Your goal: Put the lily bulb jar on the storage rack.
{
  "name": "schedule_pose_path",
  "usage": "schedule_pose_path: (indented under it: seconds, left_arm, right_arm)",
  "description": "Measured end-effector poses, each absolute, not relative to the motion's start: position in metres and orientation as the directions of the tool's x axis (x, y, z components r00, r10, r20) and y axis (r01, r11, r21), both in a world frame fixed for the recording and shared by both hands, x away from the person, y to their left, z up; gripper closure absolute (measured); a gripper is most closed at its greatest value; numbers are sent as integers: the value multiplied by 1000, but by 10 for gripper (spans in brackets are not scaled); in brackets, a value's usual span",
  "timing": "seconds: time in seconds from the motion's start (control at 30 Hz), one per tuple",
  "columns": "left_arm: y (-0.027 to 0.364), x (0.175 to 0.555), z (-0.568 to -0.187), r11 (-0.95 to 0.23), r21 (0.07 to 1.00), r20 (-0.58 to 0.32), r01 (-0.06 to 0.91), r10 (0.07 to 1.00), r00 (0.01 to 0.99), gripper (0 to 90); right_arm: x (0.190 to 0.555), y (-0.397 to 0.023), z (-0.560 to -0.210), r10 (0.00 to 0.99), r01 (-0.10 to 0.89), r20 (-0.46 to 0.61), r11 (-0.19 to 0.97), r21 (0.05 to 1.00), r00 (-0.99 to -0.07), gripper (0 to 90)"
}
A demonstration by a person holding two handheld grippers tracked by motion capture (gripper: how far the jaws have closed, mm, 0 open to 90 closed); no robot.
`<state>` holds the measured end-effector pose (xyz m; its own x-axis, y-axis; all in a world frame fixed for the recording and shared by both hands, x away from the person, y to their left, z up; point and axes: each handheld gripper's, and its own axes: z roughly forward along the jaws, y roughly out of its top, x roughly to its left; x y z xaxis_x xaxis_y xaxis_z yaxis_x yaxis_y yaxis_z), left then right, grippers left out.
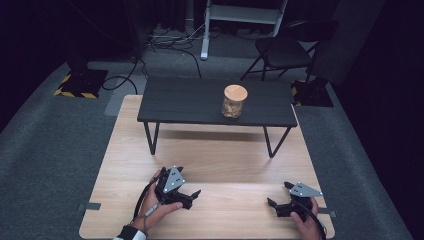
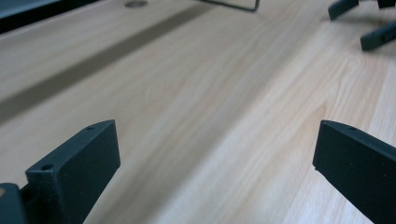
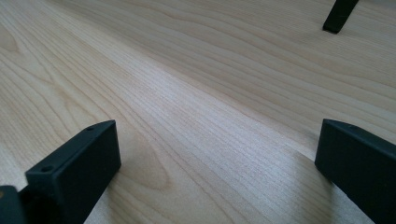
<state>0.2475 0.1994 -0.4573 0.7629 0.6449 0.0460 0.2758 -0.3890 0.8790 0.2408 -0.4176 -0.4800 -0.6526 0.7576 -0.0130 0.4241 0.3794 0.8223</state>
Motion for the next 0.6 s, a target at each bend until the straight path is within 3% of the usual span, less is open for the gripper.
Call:
schedule_pose_path:
  seconds: [0.1, 0.2, 0.6]
  left_arm:
    - [198, 246, -462, -407, 870, 58, 278, 644, 763, 7]
    - [206, 246, -473, -362, 878, 0, 313, 654, 756, 7]
    - [205, 245, -487, -417, 841, 17, 345, 658, 753, 7]
  right_arm:
    - [241, -418, -480, 758, 424, -13, 379, 822, -653, 0]
    - [241, -418, -480, 758, 424, -13, 379, 822, -652, 0]
    - [241, -418, -480, 757, 424, -13, 380, 822, -653, 0]
